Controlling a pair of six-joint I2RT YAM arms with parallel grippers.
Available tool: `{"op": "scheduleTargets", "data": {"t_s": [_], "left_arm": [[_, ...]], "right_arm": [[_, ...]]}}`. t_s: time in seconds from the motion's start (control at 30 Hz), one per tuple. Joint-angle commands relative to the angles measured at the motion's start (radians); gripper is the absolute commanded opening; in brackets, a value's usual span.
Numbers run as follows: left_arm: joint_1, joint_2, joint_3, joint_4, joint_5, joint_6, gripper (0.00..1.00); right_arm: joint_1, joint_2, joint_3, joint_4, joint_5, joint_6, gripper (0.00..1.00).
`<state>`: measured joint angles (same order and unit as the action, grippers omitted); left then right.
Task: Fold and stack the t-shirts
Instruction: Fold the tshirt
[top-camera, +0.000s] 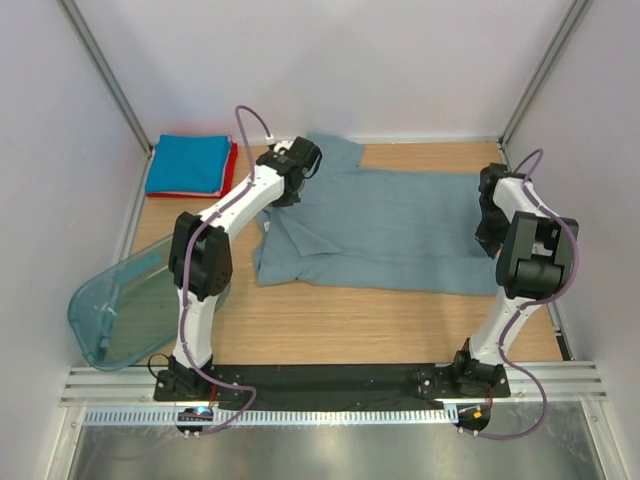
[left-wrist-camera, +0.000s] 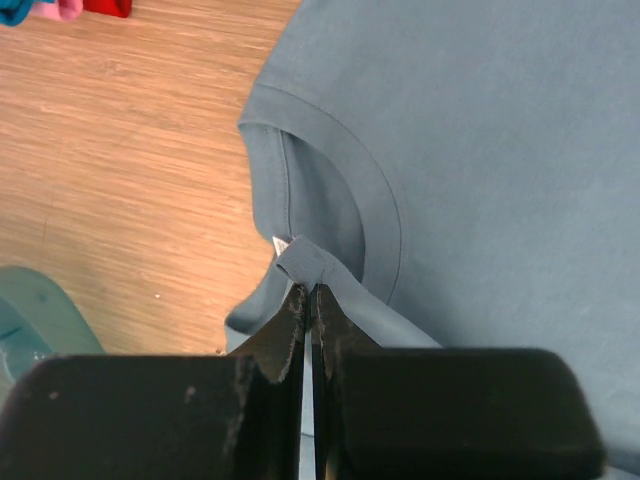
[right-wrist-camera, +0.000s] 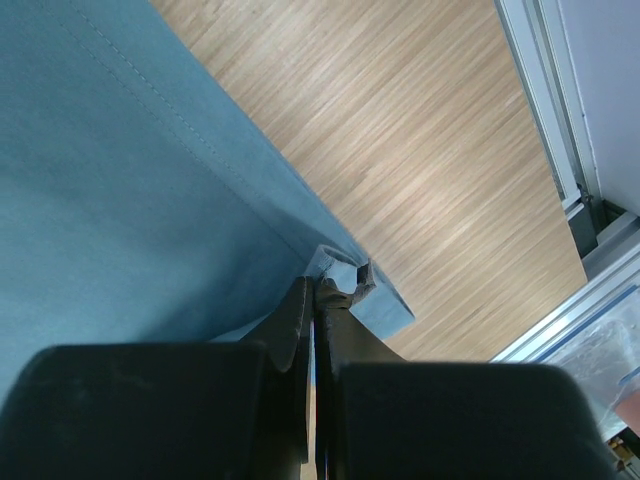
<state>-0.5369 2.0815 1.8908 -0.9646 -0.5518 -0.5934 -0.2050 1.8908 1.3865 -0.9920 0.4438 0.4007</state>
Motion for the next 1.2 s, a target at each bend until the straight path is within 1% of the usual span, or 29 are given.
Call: {"op": "scheduleTargets", "data": {"t_s": [0.0, 0.2, 0.43, 0.67, 0.97, 1.17], "left_arm": [[0.025, 0.022, 0.057, 0.001, -0.002, 0.024, 0.00], [0.049, 0.037, 0.056, -0.029, -0.028, -0.005, 0.00], [0.068, 0.045, 0.059, -0.011, -0.005, 0.000, 0.00], [0.068, 0.080, 0.099, -0.013, 0.009, 0.009, 0.00], [0.069, 0.123, 0.149, -0.055, -0.016, 0.004, 0.00], [0.078, 0.135, 0.156, -0.051, -0.020, 0.004, 0.00]], "right_arm": [[-0.002, 0.013, 0.052, 0.016, 0.036, -0.010, 0.01], [-0.001, 0.039, 0.069, 0.024, 0.041, -0.011, 0.01], [-0.002, 0.057, 0.080, 0.019, 0.067, 0.001, 0.01], [-0.002, 0.071, 0.117, 0.023, 0.050, 0.013, 0.01], [0.006, 0.099, 0.151, 0.032, 0.033, 0.030, 0.01], [0.015, 0.125, 0.171, 0.038, 0.033, 0.039, 0.01]]}}
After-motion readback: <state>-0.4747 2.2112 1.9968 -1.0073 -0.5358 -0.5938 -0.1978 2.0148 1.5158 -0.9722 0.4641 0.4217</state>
